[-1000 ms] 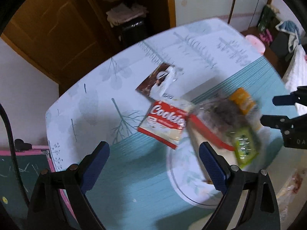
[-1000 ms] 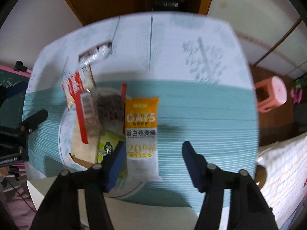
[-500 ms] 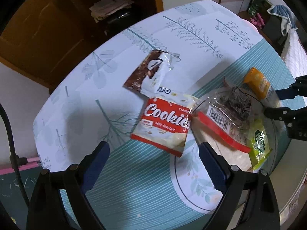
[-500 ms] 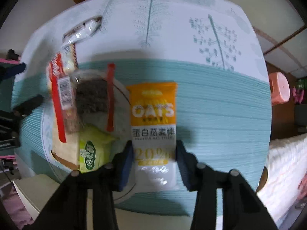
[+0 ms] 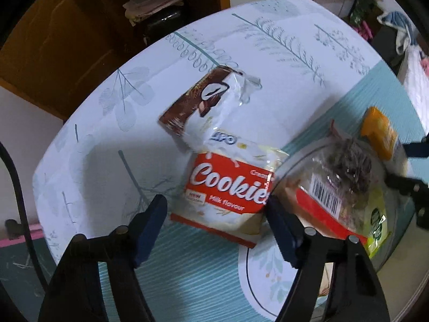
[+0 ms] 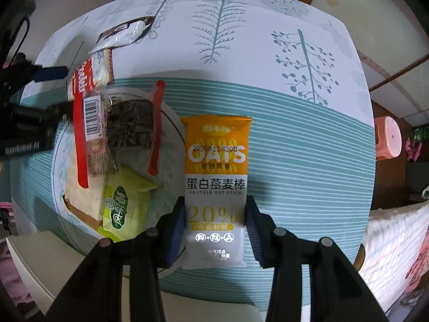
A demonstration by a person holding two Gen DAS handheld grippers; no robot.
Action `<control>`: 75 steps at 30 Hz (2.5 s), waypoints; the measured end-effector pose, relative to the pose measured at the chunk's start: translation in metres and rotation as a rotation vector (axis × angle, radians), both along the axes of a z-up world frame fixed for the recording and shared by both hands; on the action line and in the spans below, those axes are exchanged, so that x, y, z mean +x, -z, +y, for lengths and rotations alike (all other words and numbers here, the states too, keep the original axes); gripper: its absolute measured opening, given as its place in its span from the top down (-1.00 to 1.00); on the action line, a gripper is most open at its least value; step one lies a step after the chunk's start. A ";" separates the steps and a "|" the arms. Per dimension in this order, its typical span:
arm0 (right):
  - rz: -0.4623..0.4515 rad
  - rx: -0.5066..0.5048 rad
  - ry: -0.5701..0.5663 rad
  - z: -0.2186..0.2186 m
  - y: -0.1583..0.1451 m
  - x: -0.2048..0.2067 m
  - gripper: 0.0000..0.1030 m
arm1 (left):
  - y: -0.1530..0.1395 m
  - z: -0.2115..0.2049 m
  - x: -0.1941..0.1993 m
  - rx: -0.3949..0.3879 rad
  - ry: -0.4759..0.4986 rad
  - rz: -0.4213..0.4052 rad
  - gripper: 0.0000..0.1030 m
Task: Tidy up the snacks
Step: 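Grasp Cookies pack with left tool while right tool grasps OATS bar, lift, then lower Cookies pack and OATS bar into the tray and open both tools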
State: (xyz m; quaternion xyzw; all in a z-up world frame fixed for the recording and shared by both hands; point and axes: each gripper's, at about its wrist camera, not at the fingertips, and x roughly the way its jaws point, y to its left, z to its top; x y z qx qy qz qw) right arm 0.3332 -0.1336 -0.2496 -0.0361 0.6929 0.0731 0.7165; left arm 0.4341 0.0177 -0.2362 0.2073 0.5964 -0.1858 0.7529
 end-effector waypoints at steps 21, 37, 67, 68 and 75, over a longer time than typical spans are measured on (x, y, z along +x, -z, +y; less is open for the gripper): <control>-0.030 0.098 0.063 -0.013 -0.007 -0.011 0.25 | -0.012 0.021 -0.013 -0.100 -0.210 -0.027 0.12; -0.453 0.316 0.224 -0.053 -0.175 -0.099 0.24 | -0.217 0.058 -0.179 -0.301 -0.279 -0.301 0.11; -0.683 0.234 0.085 -0.008 -0.199 -0.314 0.22 | -0.195 -0.007 -0.408 -0.252 -0.263 -0.454 0.11; -0.673 0.226 0.085 -0.008 -0.194 -0.314 0.22 | -0.192 -0.008 -0.409 -0.251 -0.261 -0.443 0.11; -0.628 0.207 0.084 -0.008 -0.179 -0.311 0.19 | -0.180 -0.003 -0.402 -0.246 -0.283 -0.406 0.10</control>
